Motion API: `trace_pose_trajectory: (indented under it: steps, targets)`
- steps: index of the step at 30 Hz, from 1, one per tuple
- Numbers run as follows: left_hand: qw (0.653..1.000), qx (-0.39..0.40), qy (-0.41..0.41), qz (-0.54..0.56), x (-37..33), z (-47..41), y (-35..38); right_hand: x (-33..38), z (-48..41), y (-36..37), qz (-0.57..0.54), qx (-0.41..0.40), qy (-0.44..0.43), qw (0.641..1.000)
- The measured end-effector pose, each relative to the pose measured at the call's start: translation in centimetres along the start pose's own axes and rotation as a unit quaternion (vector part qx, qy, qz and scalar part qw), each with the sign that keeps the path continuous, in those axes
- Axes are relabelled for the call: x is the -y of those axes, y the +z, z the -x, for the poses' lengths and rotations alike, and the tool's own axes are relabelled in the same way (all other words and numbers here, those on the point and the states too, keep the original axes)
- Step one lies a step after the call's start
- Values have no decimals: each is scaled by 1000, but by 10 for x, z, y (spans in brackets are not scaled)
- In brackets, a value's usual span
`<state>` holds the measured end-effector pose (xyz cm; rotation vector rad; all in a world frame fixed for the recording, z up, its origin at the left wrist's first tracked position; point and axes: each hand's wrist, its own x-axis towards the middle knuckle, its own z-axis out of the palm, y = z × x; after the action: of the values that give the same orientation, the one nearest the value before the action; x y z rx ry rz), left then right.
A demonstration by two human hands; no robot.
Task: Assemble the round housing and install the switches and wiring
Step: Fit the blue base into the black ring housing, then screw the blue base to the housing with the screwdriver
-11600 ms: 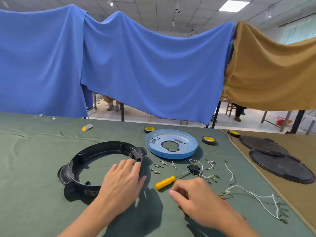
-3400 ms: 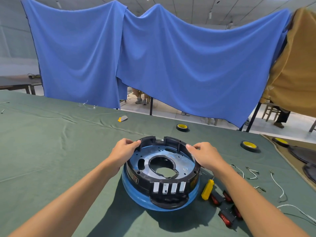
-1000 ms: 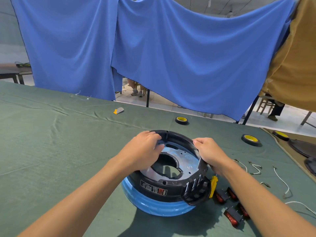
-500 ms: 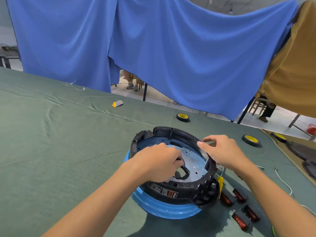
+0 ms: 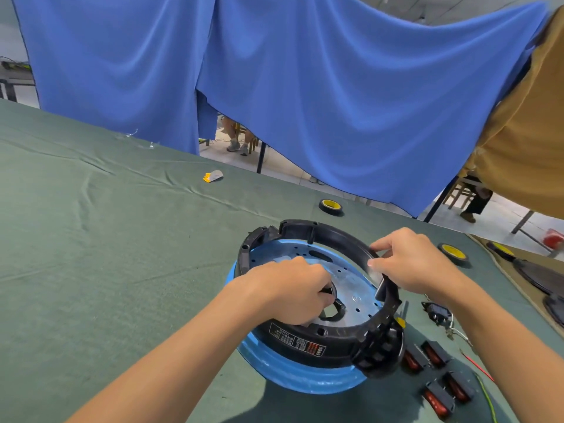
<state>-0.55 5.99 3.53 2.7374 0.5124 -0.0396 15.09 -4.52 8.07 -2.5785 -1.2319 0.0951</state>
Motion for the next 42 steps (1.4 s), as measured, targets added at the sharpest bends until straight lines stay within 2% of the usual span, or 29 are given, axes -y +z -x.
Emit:
trace_pose_trajectory:
  steps: [9,15,20,22,25,28,33,39,42]
  targets:
    - [1000,-18,-11,-19,0,0,2,-3,1,7,-10,10,23,1000]
    - [991,-114,25,-69,-5,2,-1,-18,-7,10,-87,30,38,995]
    - [984,-140,45,-105,-29,0,-1,-49,-1,4,-179,-65,25,981]
    - [981,-150,58,-106,-46,-4,2,-64,5,6,-121,-77,16,990]
    - [980,-163,49,-108,-68,-17,9,-77,16,18,-33,-38,-16,999]
    - [981,-159,9,-107,-84,-31,18,-81,25,31,-34,-5,-41,999]
    - [973,-197,-27,-117,-92,-40,33,-98,30,38,-8,7,-50,999]
    - [952,-165,-61,-251,-98,-44,34,-113,28,28,-47,59,-69,995]
    - [947,-176,-87,-255,-110,-46,39,-104,26,24,-60,55,-89,993]
